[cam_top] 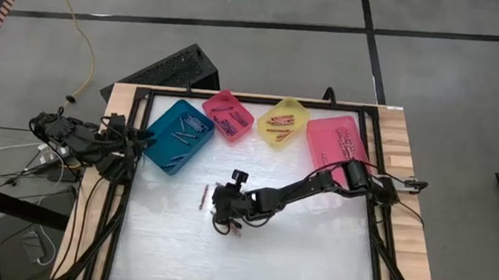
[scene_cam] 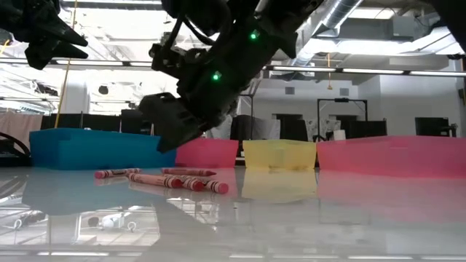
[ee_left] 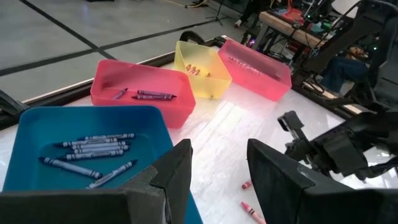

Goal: Sort crayons
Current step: Put the red crayon into the yellow bin

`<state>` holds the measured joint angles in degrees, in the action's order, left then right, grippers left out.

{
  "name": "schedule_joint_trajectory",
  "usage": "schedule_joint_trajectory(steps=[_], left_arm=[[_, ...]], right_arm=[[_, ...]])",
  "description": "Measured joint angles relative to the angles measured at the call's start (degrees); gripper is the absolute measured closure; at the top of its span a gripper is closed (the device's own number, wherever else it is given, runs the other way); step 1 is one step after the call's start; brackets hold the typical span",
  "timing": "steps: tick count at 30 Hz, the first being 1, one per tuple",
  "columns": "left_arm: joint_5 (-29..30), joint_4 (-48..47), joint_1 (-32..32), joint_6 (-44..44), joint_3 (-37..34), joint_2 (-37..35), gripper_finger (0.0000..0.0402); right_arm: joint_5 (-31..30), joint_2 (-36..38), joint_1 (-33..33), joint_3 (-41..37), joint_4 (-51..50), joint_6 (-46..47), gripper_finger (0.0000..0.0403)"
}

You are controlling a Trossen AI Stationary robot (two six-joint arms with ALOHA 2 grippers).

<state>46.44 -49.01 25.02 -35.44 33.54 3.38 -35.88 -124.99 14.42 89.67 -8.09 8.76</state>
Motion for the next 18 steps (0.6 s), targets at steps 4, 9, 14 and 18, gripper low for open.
schedule_joint_trajectory(steps=[4, 9, 14, 18], left_arm=[[0.00, 0.00, -0.01, 0.00, 0.00, 0.00, 0.0256], [0.00, -0.02, 0.00, 0.02, 0.00, 0.00, 0.0256], [0.00, -0.02, 0.00, 0.02, 0.00, 0.00, 0.0256], [-0.09, -0.02, 0.01, 0.02, 0.00, 0.00, 0.0256]], right_arm=[[0.93, 0.09, -1.39, 0.07, -0.44, -1.37, 0.0305], [3.71, 0.09, -3.17, 0.07, -2.67, -1.59, 0.0305], [4.54, 0.09, -5.21, 0.04, -6.76, -2.06, 0.0305], [7.32, 0.09, -6.50, 0.04, -6.97, -2.89, 0.0305]])
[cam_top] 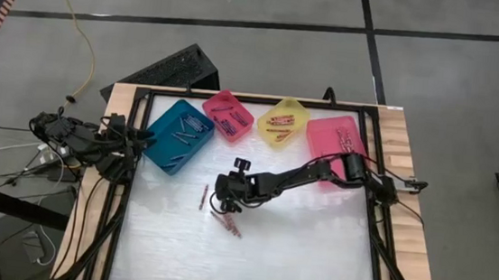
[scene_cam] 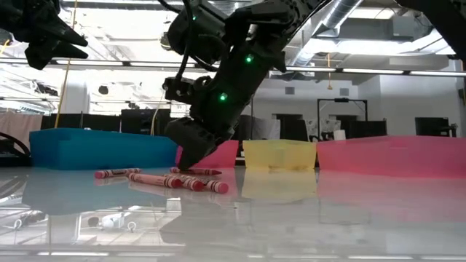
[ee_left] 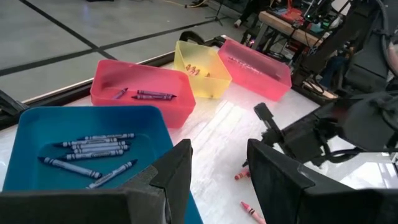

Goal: Sort crayons
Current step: Put the red crayon into the yellow bin

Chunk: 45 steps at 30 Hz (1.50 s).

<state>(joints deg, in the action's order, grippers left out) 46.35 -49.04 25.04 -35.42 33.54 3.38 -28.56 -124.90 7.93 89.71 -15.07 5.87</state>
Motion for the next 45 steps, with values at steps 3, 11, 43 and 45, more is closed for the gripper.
schedule_joint_trajectory(steps=[3, 11, 43, 45], left_arm=[[0.01, -0.01, 0.00, 0.00, 0.00, 0.00, 0.0256], [0.07, -0.02, -0.02, 0.00, 0.00, 0.00, 0.0256], [0.16, -0.03, 0.00, -0.24, 0.00, 0.00, 0.0256], [0.17, -0.04, -0.01, -0.24, 0.00, 0.00, 0.0256]], right_arm=[[0.67, 0.00, -0.80, 0.00, -0.97, 0.08, 0.0305], [2.74, 0.35, -1.32, -3.62, -0.59, 4.97, 0.0306], [1.03, 13.29, -6.54, -6.93, 2.49, 0.70, 0.0400], [-0.49, 15.57, -8.36, -6.93, 0.63, -0.34, 0.0400]])
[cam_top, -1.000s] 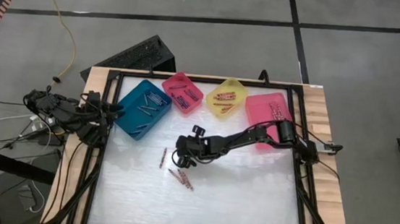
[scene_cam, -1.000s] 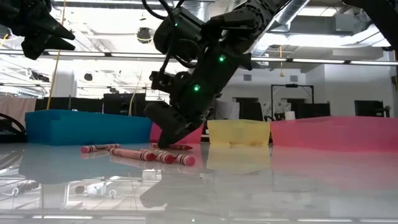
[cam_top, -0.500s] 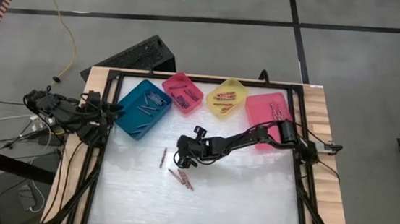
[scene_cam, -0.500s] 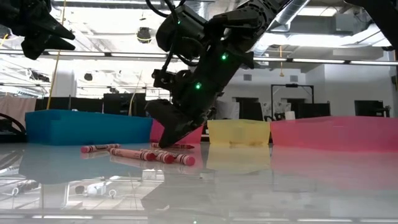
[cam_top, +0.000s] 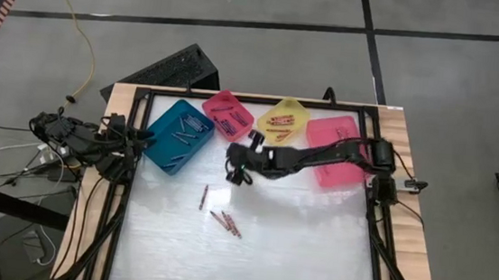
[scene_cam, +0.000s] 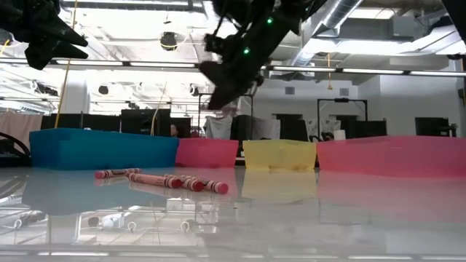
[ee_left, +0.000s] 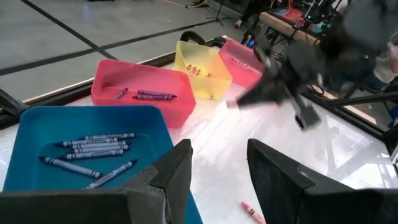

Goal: Sort crayons
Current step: Put the red crayon into the yellow bin

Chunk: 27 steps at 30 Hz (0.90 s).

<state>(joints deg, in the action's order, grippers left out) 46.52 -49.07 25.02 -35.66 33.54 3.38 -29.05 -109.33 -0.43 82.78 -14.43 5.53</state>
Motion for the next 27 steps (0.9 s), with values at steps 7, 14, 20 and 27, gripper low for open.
schedule_joint_trajectory(steps=[7, 14, 20, 27], left_arm=[[-0.03, -0.01, 0.01, 0.02, 0.00, 0.00, 0.0256], [-0.04, -0.03, -0.01, 0.02, 0.00, 0.00, 0.0256], [-0.02, -0.05, -0.01, 0.02, 0.00, 0.00, 0.0256], [-0.04, -0.07, 0.01, -0.02, 0.00, 0.00, 0.0256]], right_arm=[[-0.82, 7.10, -8.89, 0.07, -9.03, -2.32, 0.0399], [2.82, 12.52, -17.56, -0.12, -16.00, -4.88, 0.0398], [9.80, 13.16, -22.10, -5.44, -15.15, -11.31, 0.0397], [15.29, 13.04, -25.39, -13.46, -7.18, -15.60, 0.0397]])
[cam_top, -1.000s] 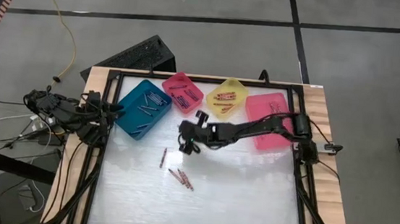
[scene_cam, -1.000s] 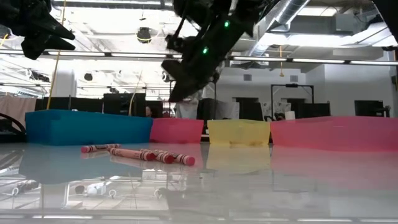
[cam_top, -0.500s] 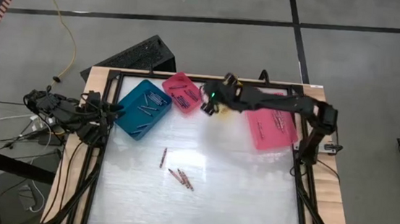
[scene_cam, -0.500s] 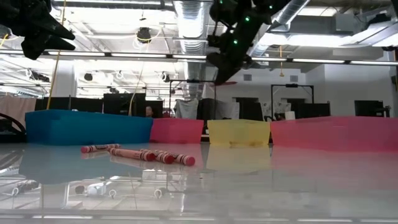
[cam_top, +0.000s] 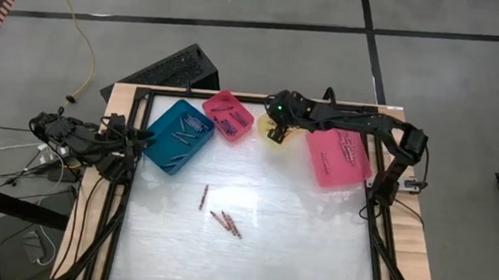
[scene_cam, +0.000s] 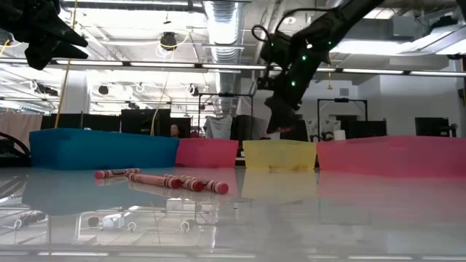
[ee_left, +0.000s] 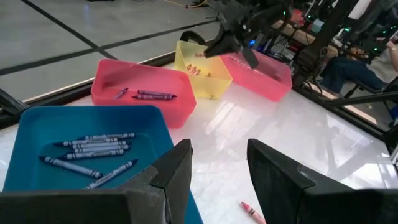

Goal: Sort crayons
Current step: Put the red crayon into the yellow bin

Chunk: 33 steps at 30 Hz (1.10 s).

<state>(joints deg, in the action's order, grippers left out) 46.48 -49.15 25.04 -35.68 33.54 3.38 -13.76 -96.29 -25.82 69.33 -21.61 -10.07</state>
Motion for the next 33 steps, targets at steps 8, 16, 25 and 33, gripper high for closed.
schedule_joint_trajectory(steps=[8, 16, 25, 33], left_arm=[[0.48, -0.04, 0.00, -0.04, 0.00, 0.00, 0.0256], [0.90, -0.07, 0.00, -0.15, 0.00, 0.00, 0.0256], [1.97, -0.07, 0.00, -0.85, 0.00, 0.00, 0.0256], [1.97, -0.32, 0.00, -1.03, 0.00, 0.00, 0.0256]], right_arm=[[3.20, 0.45, -1.12, -2.32, 1.24, 3.67, 0.0397], [9.61, 8.50, -2.48, -1.45, 0.36, 17.89, 0.0397], [9.50, 11.89, -2.35, -1.47, -1.76, 15.99, 0.0397], [9.07, 6.70, -2.17, -1.47, -2.08, 7.76, 0.0397]])
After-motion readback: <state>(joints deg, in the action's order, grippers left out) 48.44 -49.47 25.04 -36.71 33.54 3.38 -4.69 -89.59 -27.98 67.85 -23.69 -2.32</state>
